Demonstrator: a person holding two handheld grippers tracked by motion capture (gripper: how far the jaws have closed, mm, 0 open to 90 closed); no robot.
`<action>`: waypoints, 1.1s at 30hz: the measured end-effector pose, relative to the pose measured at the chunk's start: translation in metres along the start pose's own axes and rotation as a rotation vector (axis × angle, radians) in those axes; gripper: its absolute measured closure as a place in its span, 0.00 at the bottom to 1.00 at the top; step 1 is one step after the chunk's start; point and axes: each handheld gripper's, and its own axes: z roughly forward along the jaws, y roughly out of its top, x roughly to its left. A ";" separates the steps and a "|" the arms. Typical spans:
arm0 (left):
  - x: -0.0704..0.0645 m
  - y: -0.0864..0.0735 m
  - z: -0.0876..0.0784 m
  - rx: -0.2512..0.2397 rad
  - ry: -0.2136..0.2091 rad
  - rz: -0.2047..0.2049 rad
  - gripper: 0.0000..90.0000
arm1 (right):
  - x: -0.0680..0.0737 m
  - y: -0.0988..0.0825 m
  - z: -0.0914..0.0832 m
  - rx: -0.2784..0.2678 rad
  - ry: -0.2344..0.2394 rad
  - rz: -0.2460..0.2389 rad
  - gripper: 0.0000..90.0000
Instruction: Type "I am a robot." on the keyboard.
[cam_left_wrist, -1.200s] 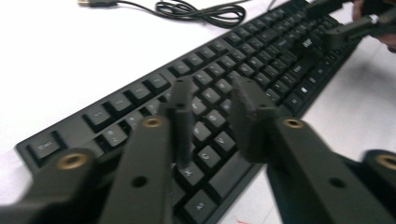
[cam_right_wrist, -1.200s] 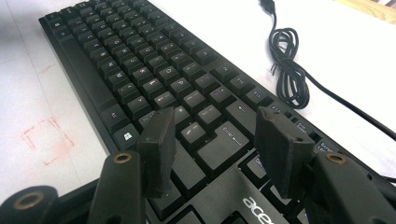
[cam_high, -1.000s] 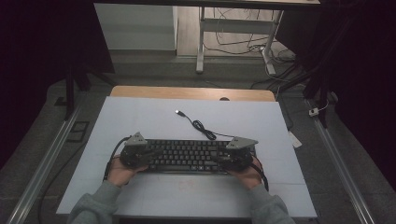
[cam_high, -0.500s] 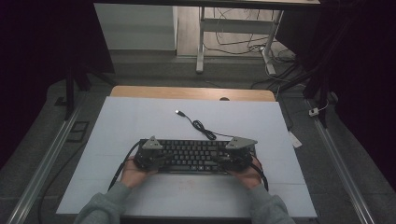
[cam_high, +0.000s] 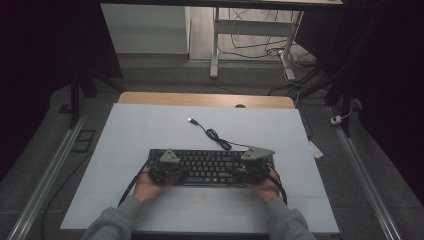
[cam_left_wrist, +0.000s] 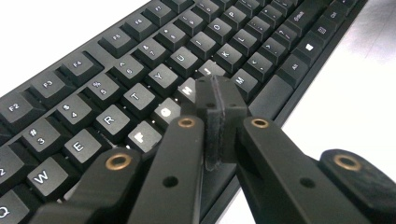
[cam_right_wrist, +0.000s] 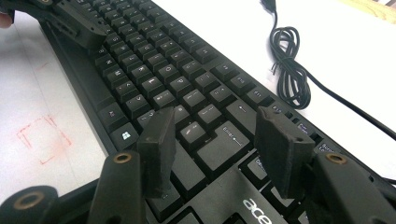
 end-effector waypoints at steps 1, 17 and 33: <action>0.000 0.000 0.001 0.003 0.002 -0.002 0.98 | 0.000 0.000 0.000 0.000 -0.003 0.000 0.54; -0.003 -0.002 0.006 0.017 0.020 0.015 0.99 | 0.000 0.000 0.000 -0.003 -0.004 0.000 0.54; 0.014 -0.003 -0.030 -0.114 0.042 -0.044 0.89 | 0.000 0.000 0.000 -0.001 -0.004 -0.004 0.54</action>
